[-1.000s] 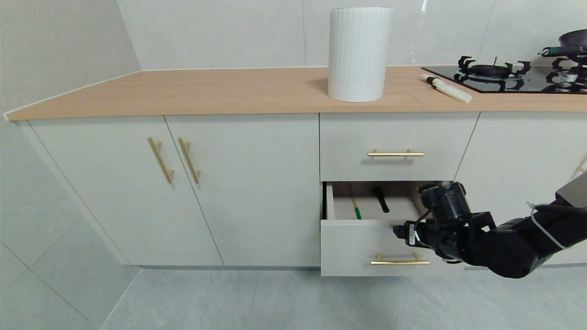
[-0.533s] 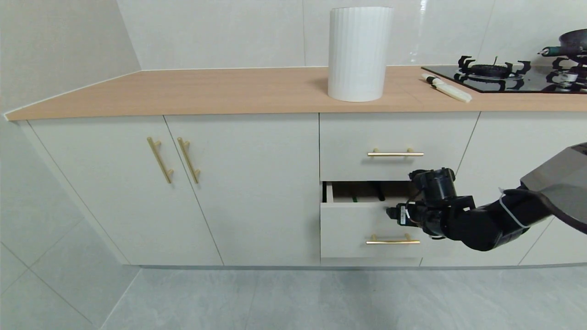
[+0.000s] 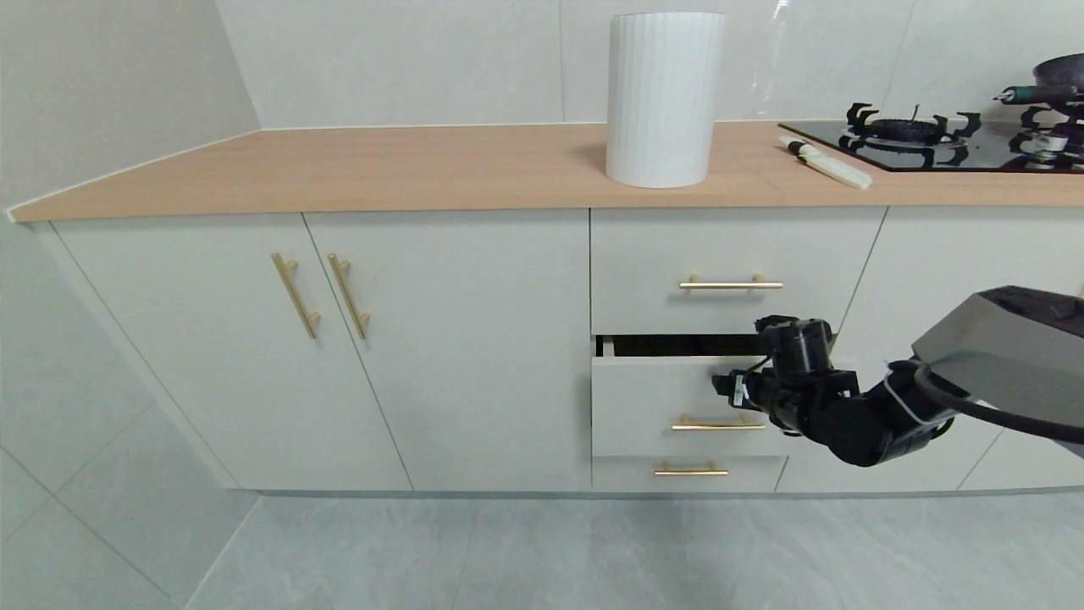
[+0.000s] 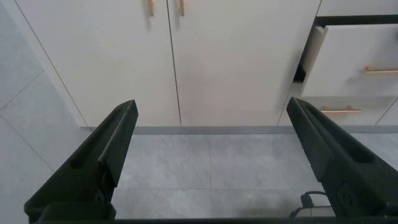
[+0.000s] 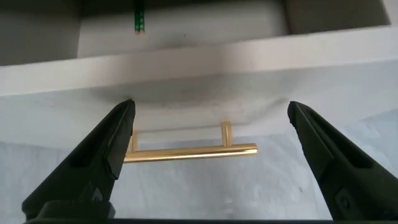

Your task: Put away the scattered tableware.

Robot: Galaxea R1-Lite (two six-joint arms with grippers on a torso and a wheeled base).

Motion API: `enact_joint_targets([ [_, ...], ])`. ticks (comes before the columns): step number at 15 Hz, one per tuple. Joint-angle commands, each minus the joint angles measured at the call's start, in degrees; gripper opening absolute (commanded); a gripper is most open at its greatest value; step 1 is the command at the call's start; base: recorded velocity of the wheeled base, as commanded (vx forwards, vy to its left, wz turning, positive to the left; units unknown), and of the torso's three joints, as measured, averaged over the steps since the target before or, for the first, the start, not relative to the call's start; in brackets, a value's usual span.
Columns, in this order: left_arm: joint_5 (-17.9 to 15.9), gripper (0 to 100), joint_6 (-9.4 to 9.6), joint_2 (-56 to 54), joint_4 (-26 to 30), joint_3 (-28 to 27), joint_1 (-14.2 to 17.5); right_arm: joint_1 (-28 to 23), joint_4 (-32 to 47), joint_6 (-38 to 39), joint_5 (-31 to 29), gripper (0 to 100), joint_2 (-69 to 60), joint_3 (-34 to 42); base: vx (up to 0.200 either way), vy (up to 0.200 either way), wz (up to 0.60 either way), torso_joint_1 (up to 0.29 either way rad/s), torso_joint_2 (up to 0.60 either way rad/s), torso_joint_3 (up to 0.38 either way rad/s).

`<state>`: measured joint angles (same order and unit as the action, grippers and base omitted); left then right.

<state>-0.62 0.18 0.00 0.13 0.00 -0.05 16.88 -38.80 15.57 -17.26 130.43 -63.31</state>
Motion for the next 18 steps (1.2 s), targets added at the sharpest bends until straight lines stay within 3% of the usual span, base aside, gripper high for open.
enact_joint_targets([
  [1, 0.0, 100, -0.01, 0.0, 0.0, 0.0, 0.0, -0.1, -0.7, -0.1, -0.1, 100, 2.6, -0.4, 0.0, 0.0, 0.0, 0.0, 0.0, 0.0],
  [18, 0.0, 100, -0.01, 0.0, 0.0, 0.0, 0.0, -1.2, -1.4, 9.0, -3.8, 100, 8.4, -14.8, 0.0, 0.0, 0.0, 0.0, 0.0, 0.0],
])
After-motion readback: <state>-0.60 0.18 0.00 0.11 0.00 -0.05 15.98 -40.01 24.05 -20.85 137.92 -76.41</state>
